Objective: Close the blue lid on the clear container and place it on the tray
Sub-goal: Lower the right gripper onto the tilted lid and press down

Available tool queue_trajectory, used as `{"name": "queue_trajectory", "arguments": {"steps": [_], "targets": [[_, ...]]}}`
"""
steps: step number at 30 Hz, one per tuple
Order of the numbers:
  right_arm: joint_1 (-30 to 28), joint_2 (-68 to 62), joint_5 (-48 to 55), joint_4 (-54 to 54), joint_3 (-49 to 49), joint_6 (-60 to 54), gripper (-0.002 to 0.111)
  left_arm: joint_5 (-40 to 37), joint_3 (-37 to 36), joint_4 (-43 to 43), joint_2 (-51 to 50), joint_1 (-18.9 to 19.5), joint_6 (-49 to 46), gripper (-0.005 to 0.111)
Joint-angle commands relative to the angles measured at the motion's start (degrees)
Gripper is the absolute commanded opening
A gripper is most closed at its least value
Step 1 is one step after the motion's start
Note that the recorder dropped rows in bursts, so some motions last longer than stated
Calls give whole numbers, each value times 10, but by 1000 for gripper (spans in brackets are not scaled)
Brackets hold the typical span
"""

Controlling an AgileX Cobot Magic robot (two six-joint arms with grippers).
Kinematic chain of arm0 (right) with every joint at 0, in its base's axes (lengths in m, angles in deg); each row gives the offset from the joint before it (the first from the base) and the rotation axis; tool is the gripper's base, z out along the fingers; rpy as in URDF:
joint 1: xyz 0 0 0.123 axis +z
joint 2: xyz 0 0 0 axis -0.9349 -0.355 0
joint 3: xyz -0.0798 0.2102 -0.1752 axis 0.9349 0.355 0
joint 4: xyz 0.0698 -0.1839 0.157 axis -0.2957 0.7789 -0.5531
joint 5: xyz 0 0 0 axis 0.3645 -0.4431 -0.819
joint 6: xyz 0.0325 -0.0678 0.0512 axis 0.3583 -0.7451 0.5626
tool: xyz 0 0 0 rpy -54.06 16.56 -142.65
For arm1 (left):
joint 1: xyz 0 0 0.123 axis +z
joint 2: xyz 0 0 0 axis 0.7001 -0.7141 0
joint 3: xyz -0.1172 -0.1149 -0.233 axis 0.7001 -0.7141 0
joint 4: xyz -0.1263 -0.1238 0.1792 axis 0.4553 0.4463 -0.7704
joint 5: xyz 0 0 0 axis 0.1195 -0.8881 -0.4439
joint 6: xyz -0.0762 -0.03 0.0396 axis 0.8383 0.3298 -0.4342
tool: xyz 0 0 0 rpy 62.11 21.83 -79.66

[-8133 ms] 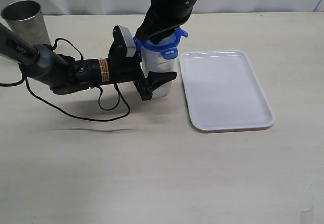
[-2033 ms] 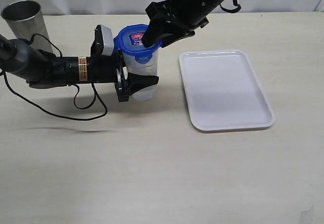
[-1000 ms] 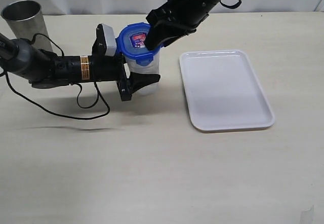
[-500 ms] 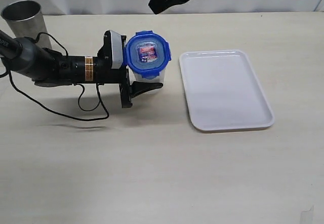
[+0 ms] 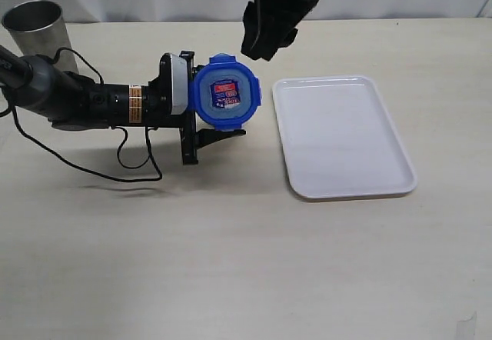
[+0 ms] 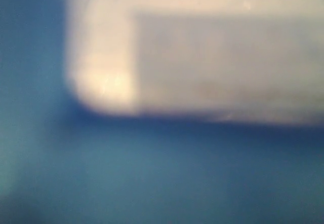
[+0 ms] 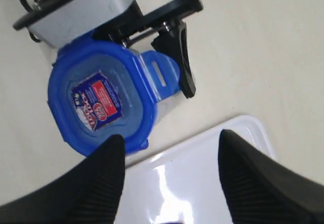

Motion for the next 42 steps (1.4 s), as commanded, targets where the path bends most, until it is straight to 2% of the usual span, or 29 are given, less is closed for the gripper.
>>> {"name": "queue_trajectory", "arguments": {"steps": [1, 5, 19, 24, 29, 32, 42], "targets": [[45, -10, 0, 84, -12, 42, 53, -28, 0, -10, 7, -2, -17, 0], [65, -20, 0, 76, -13, -27, 53, -29, 0, -15, 8, -2, -27, 0], [68, -80, -29, 99, -13, -78, 49, -26, 0, -15, 8, -2, -28, 0], [68, -88, -28, 62, -13, -100, 49, -26, 0, -15, 8, -2, -27, 0], [68, -90, -33, 52, -13, -96, 49, -16, 0, -15, 8, -2, -25, 0], [68, -102, -10, 38, -13, -95, 38, -10, 0, -15, 8, -2, -17, 0], [68, -149, 17, 39, -12, -87, 38, 15, 0, -12, 8, -2, -11, 0]]}}
